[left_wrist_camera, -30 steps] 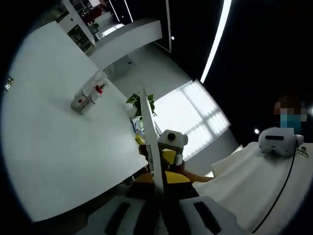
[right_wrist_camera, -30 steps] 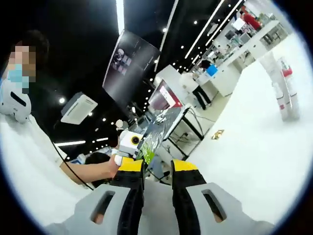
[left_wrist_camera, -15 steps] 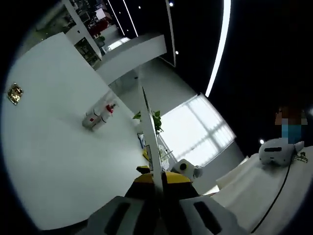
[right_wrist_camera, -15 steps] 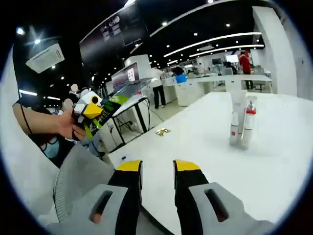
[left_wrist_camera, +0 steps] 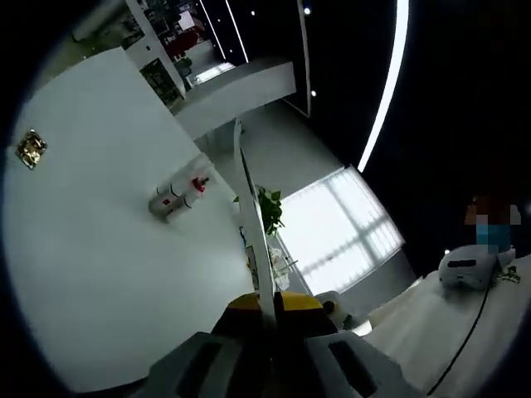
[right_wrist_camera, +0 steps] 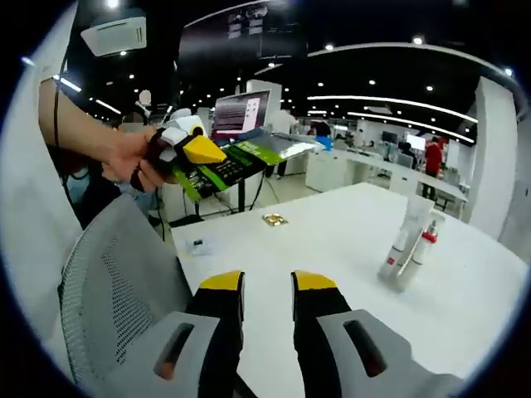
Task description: Arrange the skincare products in the storage area until every visible bottle or jar stands upright without overlapping.
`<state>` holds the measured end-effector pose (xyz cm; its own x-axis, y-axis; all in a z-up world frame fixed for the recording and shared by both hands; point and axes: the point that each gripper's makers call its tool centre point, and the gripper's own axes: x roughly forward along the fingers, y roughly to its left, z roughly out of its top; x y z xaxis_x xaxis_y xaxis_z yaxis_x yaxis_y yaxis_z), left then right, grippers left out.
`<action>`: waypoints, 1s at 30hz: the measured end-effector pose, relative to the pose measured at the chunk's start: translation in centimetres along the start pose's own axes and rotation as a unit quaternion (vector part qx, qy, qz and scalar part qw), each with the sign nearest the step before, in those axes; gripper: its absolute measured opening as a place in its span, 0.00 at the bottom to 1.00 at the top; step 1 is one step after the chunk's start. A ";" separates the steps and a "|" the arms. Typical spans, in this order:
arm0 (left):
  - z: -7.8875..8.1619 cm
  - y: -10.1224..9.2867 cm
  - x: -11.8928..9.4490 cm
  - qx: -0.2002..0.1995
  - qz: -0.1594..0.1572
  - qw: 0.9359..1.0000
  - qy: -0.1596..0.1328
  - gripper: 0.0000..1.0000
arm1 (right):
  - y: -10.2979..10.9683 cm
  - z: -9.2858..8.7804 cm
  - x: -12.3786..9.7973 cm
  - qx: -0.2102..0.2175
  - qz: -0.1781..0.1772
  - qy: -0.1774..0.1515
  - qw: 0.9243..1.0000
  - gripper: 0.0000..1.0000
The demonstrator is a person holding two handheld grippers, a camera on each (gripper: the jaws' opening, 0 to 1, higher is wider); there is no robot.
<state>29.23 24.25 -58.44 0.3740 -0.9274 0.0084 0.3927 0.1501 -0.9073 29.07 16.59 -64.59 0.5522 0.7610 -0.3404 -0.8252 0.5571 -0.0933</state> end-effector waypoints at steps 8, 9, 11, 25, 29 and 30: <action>0.1 1.8 0.6 -0.018 0.019 1.000 0.011 0.02 | -1.4 -0.6 -0.4 0.006 -0.027 0.008 1.000 0.14; 0.2 1.9 0.7 -0.020 0.020 1.000 0.009 0.02 | -1.5 -0.6 -0.4 0.005 -0.030 0.010 0.999 0.13; 0.5 2.0 0.7 -0.023 0.020 1.000 0.008 0.02 | -1.5 -0.7 -0.4 0.001 -0.032 0.012 0.999 0.13; 0.5 2.9 0.6 -0.028 0.031 0.999 0.007 0.02 | -1.5 -0.9 -0.3 0.000 -0.033 0.017 0.999 0.11; 0.5 3.2 0.3 -0.030 0.035 0.999 0.003 0.02 | -1.5 -1.1 -0.3 -0.002 -0.032 0.022 0.999 0.10; 0.5 3.3 0.2 -0.030 0.037 0.999 0.004 0.02 | -1.5 -1.1 -0.3 -0.003 -0.033 0.022 0.999 0.10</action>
<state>31.01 24.68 -61.22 0.3930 -0.9174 -0.0633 0.3126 0.1980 -0.9290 30.04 15.13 -65.32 0.6001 0.7071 -0.3739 -0.7877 0.6039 -0.1221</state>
